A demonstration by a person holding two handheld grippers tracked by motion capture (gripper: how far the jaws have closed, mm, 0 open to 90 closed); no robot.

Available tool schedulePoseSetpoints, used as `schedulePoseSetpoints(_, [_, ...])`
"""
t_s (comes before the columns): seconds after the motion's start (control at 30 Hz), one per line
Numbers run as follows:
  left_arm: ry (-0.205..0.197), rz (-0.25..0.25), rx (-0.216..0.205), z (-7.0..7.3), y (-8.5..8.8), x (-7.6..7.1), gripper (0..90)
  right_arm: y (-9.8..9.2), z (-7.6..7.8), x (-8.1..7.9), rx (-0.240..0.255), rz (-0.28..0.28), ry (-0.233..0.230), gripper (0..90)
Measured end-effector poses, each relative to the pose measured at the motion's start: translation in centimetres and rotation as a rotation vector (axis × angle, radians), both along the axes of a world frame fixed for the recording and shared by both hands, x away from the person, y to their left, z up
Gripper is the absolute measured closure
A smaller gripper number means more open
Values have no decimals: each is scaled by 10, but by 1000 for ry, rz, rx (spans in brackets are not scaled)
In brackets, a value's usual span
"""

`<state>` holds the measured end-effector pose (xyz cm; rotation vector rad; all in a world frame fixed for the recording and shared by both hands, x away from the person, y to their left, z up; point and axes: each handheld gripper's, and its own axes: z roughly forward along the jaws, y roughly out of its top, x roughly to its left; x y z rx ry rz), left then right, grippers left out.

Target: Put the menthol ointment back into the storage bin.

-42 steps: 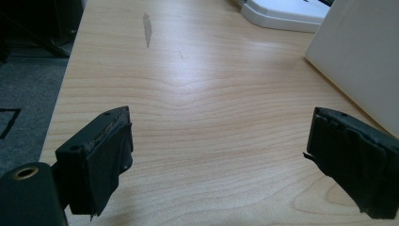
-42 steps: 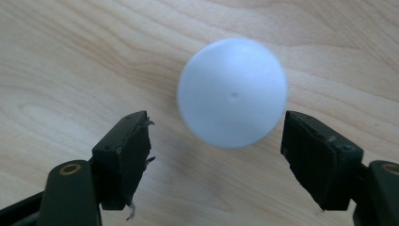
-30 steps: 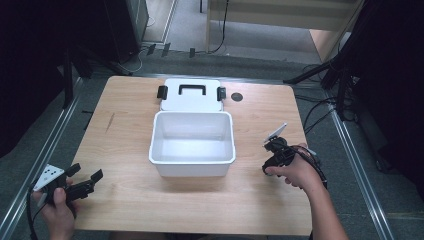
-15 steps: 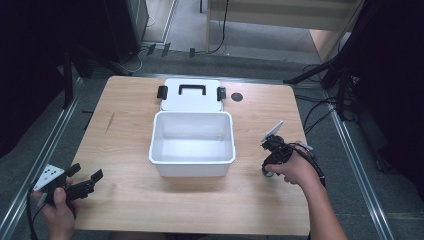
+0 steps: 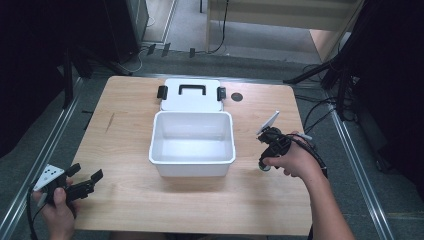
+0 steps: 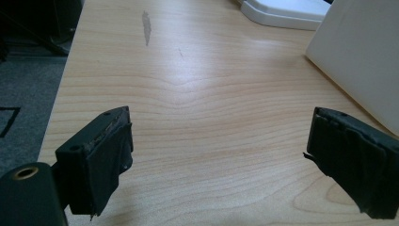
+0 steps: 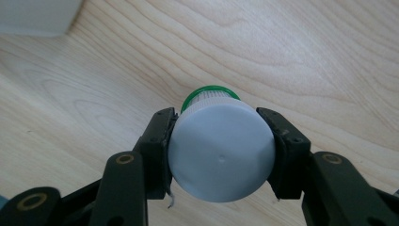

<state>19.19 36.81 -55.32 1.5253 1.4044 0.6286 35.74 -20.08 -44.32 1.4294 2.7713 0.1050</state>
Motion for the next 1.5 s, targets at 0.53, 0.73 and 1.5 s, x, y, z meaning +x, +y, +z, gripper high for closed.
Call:
schedulePoseSetpoints(0.53, [1, -2, -1, 0, 0, 0, 82, 28, 51, 7, -17, 69, -15, 516])
schedulePoseSetpoints(0.73, [4, -4, 0, 0, 0, 0, 82, 42, 72, 9, -14, 95, -14, 516])
schedulePoseSetpoints(1.5, [2, -6, -4, 0, 0, 1, 82, 82, 109, 15, -5, 165, -16, 517])
